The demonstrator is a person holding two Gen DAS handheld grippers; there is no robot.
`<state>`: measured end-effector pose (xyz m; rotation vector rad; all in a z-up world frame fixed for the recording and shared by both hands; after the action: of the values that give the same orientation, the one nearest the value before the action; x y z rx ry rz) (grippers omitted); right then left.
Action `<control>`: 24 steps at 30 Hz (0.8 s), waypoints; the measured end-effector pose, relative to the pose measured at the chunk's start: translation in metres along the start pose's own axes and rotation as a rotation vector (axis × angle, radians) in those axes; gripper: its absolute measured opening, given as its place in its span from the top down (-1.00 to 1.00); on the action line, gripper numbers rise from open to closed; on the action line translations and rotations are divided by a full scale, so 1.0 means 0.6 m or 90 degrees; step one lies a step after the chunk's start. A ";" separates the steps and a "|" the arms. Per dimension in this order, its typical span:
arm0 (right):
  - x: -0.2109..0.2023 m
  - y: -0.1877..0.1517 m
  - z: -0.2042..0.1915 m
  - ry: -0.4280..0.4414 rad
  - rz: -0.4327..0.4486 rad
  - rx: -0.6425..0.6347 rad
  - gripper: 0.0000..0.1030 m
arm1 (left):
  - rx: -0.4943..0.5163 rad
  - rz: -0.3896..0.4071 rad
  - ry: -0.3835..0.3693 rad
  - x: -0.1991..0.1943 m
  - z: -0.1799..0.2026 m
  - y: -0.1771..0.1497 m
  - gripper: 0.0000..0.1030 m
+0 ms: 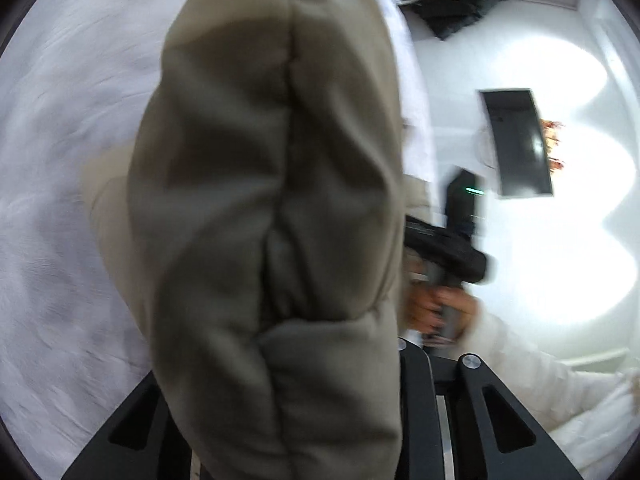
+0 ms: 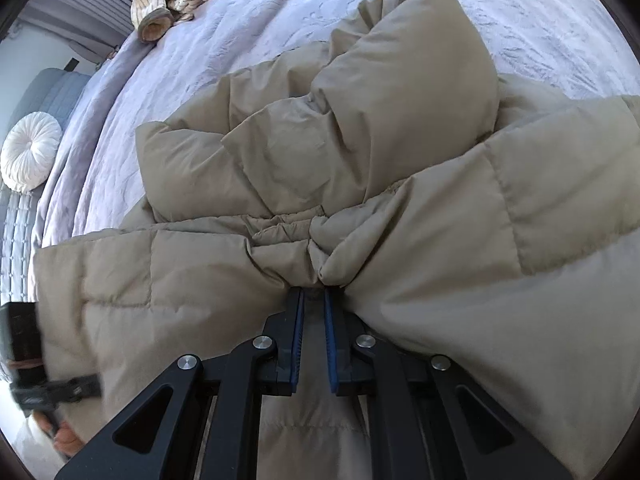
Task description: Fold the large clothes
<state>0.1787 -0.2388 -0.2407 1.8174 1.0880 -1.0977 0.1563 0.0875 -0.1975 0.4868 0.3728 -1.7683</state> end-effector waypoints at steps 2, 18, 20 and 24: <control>0.003 0.001 0.004 0.000 -0.002 0.002 0.82 | 0.021 -0.006 -0.022 0.004 0.045 -0.004 0.43; -0.157 -0.115 0.042 0.032 0.040 0.074 0.81 | 0.032 -0.009 -0.002 0.054 0.179 -0.009 0.43; -0.168 -0.169 0.054 0.061 0.032 0.109 0.81 | 0.029 -0.007 0.014 0.056 0.179 -0.009 0.43; -0.127 -0.249 0.072 0.103 -0.006 0.166 0.81 | 0.034 -0.021 0.059 0.076 0.214 -0.017 0.43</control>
<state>0.0083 -0.2440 -0.2102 2.1394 1.0876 -1.1579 0.1203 -0.0116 -0.1101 0.6056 0.4018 -1.7946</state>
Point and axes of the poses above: each gripper's, at about its wrist camera, not at the fingertips, and x roughly the way its jaws point, z to its right, y to its top, the point moved 4 cm from there along x, roughly the way its jaws point, and after that the axes turned 2 degrees about -x, right-handed, at the moved point
